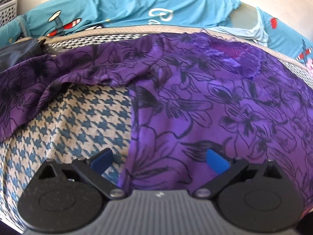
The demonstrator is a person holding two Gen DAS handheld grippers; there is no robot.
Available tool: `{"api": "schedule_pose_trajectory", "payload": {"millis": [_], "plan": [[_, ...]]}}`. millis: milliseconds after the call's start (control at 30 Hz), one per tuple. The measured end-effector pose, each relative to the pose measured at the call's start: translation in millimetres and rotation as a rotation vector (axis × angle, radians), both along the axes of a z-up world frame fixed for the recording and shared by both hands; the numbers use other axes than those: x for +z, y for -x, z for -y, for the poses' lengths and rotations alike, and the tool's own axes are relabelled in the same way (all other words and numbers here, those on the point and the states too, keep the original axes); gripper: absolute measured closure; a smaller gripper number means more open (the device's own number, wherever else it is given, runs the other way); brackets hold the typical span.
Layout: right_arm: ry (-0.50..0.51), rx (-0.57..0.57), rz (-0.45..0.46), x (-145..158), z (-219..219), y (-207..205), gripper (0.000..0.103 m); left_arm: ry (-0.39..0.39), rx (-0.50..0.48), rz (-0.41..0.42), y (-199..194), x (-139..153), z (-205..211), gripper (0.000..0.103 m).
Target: Fold clothes
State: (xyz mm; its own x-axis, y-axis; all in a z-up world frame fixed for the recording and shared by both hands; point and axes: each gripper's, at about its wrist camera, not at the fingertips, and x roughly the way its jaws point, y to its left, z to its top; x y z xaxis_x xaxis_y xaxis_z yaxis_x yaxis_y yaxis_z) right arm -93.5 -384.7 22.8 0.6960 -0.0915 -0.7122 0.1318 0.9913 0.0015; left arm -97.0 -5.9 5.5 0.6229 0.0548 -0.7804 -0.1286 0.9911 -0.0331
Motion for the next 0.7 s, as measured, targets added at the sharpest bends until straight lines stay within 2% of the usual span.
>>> {"api": "schedule_pose_trajectory", "payload": {"millis": [67,133,233,333,600,700], "plan": [[0.004,-0.002,0.006,1,-1,2,0.088,-0.021,-0.018,0.007,4,-1,5,0.014],[0.007,-0.005,0.012,1,-1,4,0.09,-0.026,-0.031,0.018,8,0,8,0.03],[0.003,-0.023,0.017,2,0,8,0.092,-0.037,-0.036,0.032,14,1,11,0.045],[-0.007,-0.048,0.016,4,4,14,0.093,-0.043,-0.039,0.036,19,3,12,0.054],[-0.003,-0.098,0.015,4,9,21,0.094,-0.047,-0.06,0.011,36,4,14,0.055],[0.002,-0.115,0.012,5,10,21,0.091,-0.041,-0.058,0.006,40,5,14,0.055]]}}
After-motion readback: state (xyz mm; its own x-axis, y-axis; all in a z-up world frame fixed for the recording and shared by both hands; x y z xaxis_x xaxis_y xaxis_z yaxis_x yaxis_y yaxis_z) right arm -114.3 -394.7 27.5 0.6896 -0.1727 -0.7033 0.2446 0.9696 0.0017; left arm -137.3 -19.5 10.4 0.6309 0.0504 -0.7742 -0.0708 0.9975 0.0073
